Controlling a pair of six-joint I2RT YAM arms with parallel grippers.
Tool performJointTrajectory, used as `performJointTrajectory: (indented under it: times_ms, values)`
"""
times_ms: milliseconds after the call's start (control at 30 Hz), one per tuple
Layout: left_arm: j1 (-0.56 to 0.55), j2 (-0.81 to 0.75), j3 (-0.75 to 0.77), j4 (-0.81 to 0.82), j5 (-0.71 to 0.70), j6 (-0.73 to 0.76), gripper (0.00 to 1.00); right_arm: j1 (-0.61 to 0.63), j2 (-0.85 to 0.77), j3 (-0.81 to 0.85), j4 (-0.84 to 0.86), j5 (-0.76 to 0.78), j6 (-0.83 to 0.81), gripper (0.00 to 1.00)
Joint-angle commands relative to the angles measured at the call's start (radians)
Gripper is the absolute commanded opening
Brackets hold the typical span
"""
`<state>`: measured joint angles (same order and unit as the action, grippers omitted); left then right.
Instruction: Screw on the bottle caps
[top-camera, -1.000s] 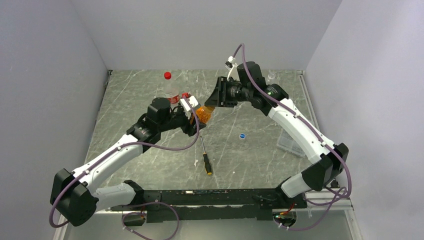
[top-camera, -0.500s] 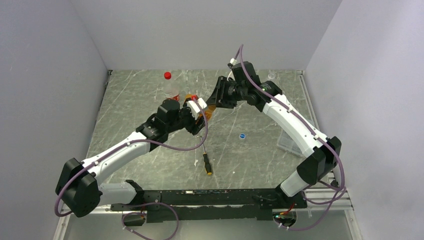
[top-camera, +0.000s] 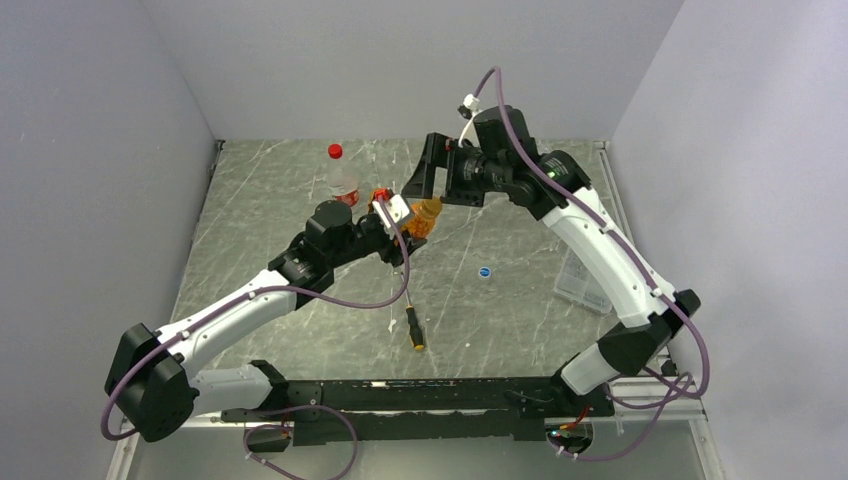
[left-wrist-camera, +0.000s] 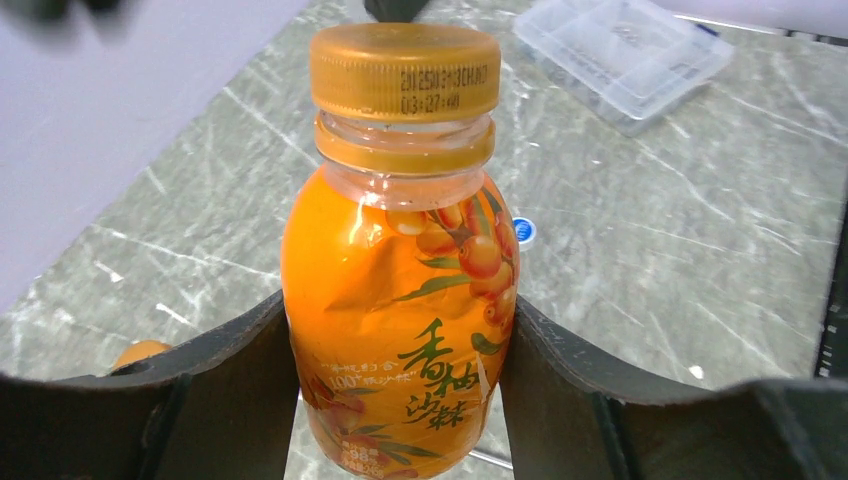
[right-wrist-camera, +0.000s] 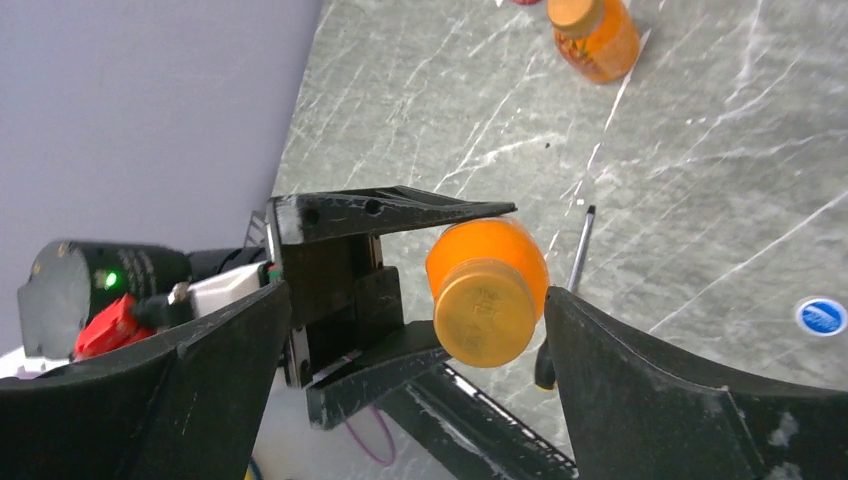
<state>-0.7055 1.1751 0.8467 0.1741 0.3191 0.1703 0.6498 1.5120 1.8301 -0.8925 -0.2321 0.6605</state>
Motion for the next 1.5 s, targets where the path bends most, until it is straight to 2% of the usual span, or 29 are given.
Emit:
performJointTrajectory:
  times_ms: [0,167,267,333,467,700,867,1067,1233,1467]
  values:
    - [0.006,-0.042,0.007,-0.003,0.173,-0.036,0.0,0.003,-0.095,-0.013,0.002,0.011,-0.142,0.99]
    - [0.066,-0.059,0.009,0.006,0.44,-0.117,0.0,0.003,-0.16,-0.079,0.009,-0.115,-0.384,0.98]
    - [0.102,-0.057,0.025,0.007,0.61,-0.163,0.0,0.006,-0.21,-0.108,-0.004,-0.199,-0.498,0.87]
    - [0.115,-0.046,0.048,-0.017,0.709,-0.206,0.0,0.009,-0.245,-0.129,0.004,-0.243,-0.546,0.84]
    - [0.118,-0.025,0.083,-0.101,0.8,-0.185,0.0,0.018,-0.273,-0.121,-0.015,-0.316,-0.608,0.81]
    - [0.118,-0.017,0.099,-0.125,0.847,-0.184,0.0,0.058,-0.229,-0.08,-0.115,-0.344,-0.705,0.72]
    - [0.118,-0.008,0.11,-0.145,0.853,-0.183,0.0,0.101,-0.197,-0.045,-0.129,-0.312,-0.709,0.69]
    - [0.119,-0.012,0.112,-0.159,0.844,-0.183,0.0,0.121,-0.167,-0.032,-0.143,-0.276,-0.708,0.57]
    - [0.118,-0.018,0.112,-0.166,0.839,-0.145,0.0,0.123,-0.159,-0.028,-0.152,-0.255,-0.705,0.53]
    - [0.118,-0.03,0.116,-0.168,0.758,-0.129,0.0,0.124,-0.146,-0.042,-0.149,-0.258,-0.665,0.29]
